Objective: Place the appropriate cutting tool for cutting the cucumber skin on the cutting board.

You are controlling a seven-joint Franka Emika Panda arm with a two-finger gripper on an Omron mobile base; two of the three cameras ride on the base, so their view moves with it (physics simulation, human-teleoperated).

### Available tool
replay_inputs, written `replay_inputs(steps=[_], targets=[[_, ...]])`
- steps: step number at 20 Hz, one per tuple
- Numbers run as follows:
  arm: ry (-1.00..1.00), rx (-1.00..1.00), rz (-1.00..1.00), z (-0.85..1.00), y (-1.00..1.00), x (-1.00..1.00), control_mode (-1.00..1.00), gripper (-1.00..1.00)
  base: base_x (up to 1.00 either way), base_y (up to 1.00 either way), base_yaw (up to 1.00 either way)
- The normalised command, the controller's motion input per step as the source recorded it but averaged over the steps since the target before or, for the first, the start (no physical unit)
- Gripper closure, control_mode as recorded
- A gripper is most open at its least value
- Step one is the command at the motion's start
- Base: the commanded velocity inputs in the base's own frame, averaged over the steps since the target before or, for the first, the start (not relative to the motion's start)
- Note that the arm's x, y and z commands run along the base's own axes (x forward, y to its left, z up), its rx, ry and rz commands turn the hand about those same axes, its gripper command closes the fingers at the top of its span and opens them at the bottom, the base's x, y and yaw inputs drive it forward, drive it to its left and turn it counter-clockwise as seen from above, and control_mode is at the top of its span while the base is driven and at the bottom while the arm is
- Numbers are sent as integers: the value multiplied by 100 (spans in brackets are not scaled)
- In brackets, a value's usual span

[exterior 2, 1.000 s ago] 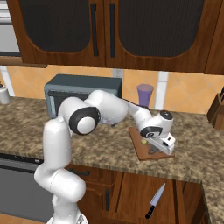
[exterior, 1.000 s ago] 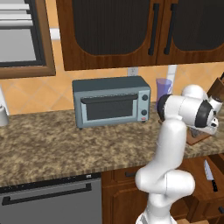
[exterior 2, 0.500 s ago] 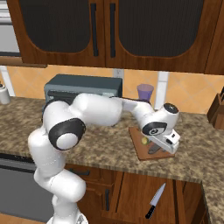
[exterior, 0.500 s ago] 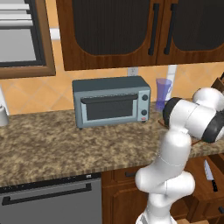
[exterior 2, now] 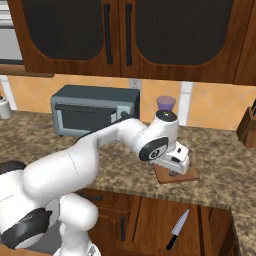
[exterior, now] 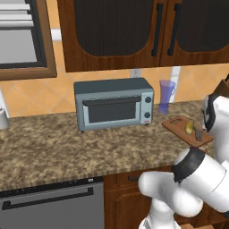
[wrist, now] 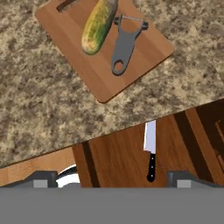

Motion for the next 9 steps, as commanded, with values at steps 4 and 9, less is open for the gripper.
replay_inputs(steps=[4,9], targets=[[-2,-14,15,63,76,-100,-100,-100,0,0,0],[0,-4,10,72,33,-100,-100,-100,0,0,0]])
